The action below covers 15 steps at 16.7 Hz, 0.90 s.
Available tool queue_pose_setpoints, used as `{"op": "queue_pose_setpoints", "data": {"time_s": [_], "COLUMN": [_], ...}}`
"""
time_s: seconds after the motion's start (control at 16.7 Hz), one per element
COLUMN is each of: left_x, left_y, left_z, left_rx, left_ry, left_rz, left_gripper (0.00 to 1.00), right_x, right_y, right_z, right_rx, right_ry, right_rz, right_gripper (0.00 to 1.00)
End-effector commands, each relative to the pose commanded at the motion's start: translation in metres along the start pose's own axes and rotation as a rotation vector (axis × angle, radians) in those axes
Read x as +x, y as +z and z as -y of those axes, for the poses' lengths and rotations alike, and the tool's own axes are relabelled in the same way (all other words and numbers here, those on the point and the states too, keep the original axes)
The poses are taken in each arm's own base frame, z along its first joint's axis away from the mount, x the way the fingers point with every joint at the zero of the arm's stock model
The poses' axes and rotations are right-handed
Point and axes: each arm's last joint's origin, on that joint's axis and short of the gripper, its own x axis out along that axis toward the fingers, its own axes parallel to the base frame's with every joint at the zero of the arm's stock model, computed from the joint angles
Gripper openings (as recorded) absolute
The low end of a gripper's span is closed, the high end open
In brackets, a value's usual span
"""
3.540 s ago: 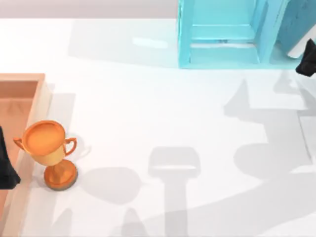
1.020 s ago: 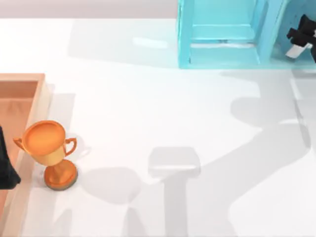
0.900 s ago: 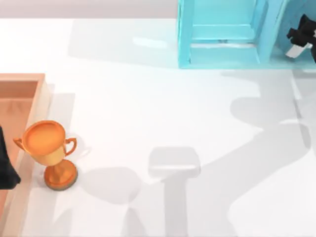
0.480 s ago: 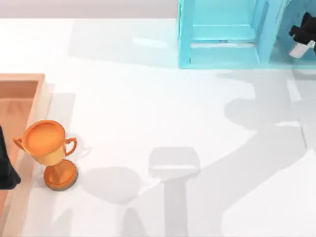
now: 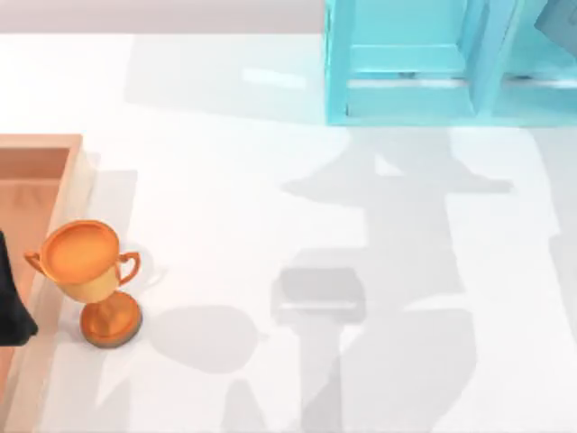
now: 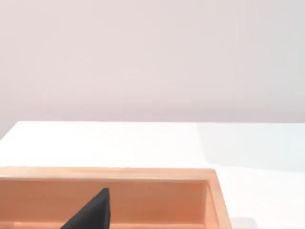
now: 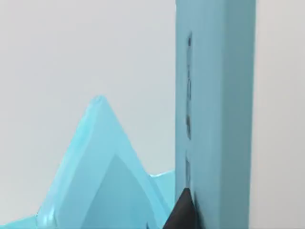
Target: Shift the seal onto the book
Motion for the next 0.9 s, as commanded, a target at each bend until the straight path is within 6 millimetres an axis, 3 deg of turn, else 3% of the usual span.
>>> {"op": "queue_pose_setpoints", "data": {"time_s": [0.18, 0.42, 0.6, 0.9], "left_x": [0.0, 0.0, 0.0, 0.0], "left_y": [0.0, 0.0, 0.0, 0.0], "left_z": [0.0, 0.0, 0.0, 0.0], "left_rx": [0.0, 0.0, 0.0, 0.0], "left_ry": [0.0, 0.0, 0.0, 0.0], "left_rz": [0.0, 0.0, 0.0, 0.0], "left_gripper": [1.0, 1.0, 1.0, 1.0], "right_x": [-0.052, -0.103, -0.118, -0.117], "right_y": [0.036, 0.05, 0.05, 0.048], "right_z": [-0.016, -0.024, -0.025, -0.025], "right_rx": [-0.001, 0.004, 0.009, 0.009], "right_ry": [0.004, -0.005, -0.012, -0.01], "right_rz": [0.025, 0.019, 0.011, 0.003], "right_gripper": [0.0, 0.0, 0.0, 0.0]}}
